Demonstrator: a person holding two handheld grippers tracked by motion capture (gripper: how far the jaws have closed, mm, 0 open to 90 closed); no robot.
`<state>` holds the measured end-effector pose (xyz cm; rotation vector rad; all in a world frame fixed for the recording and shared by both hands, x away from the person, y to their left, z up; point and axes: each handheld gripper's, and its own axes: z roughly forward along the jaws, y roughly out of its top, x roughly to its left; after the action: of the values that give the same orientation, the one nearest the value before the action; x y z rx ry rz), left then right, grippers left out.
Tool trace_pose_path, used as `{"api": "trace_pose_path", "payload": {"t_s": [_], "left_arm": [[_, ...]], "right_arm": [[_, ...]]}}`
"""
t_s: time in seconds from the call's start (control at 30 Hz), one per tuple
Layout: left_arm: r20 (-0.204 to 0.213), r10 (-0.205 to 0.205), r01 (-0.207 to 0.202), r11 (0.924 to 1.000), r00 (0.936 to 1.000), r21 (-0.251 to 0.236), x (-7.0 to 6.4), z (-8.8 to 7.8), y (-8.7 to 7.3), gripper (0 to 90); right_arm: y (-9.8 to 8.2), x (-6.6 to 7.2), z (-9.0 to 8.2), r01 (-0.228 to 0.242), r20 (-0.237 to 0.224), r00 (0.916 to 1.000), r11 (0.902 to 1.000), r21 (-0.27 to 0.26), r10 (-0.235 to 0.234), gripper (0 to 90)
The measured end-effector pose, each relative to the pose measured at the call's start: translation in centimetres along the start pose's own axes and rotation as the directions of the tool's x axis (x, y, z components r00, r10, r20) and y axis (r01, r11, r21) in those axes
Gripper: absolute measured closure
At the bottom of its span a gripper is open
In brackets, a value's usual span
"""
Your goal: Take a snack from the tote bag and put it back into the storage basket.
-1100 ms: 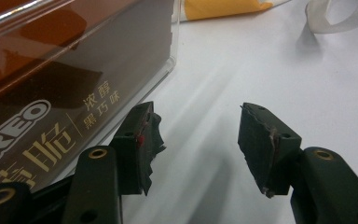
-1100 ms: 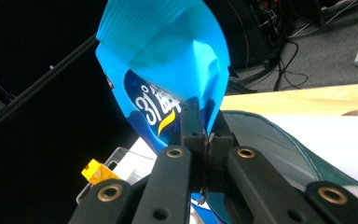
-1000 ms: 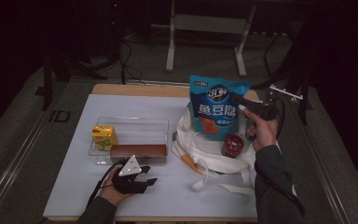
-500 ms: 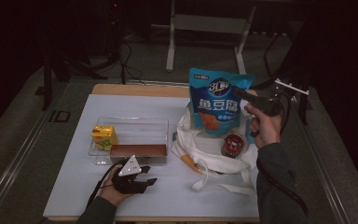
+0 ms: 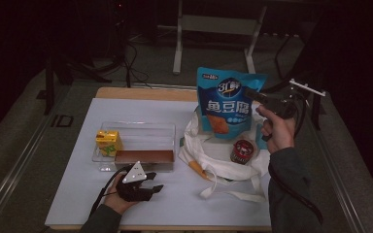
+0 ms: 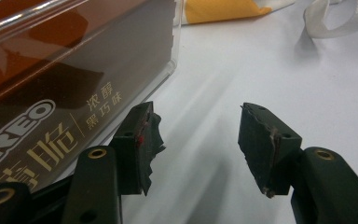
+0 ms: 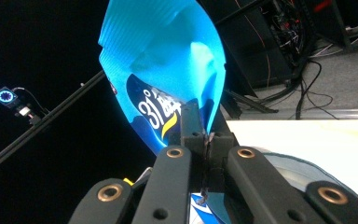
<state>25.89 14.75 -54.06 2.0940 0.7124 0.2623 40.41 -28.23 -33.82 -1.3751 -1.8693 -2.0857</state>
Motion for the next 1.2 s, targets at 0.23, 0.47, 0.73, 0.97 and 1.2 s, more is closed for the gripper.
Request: {"api": "trace_pose_path", "payload": {"t_s": [0.23, 0.47, 0.73, 0.97, 1.2], "left_arm": [[0.001, 0.0, 0.0, 1.0, 1.0, 0.001, 0.0, 0.0, 0.0, 46.2], [0.001, 0.002, -0.002, 1.0, 1.0, 0.0, 0.0, 0.0, 0.0, 46.1], [0.004, 0.0, 0.0, 1.0, 1.0, 0.001, 0.0, 0.0, 0.0, 46.0], [0.007, 0.0, 0.0, 1.0, 1.0, 0.001, 0.0, 0.0, 0.0, 45.8], [0.005, -0.003, 0.003, 1.0, 1.0, 0.002, 0.1, 0.0, 0.0, 45.8]], "right_arm": [[0.3, 0.6, -0.2, -0.004, -0.011, 0.9999, 1.0, -0.007, 0.004, 89.9], [0.7, 1.1, -0.4, -0.006, -0.032, 0.9995, 0.9999, -0.013, 0.006, 89.9], [0.9, 1.6, -0.6, -0.019, -0.059, 0.9981, 0.9997, -0.017, 0.018, 89.9], [0.9, 2.0, -0.5, -0.025, -0.082, 0.9963, 0.9994, -0.023, 0.024, 89.8], [0.9, 2.5, -0.1, -0.042, -0.125, 0.9914, 0.9987, -0.027, 0.039, 89.8]]}}
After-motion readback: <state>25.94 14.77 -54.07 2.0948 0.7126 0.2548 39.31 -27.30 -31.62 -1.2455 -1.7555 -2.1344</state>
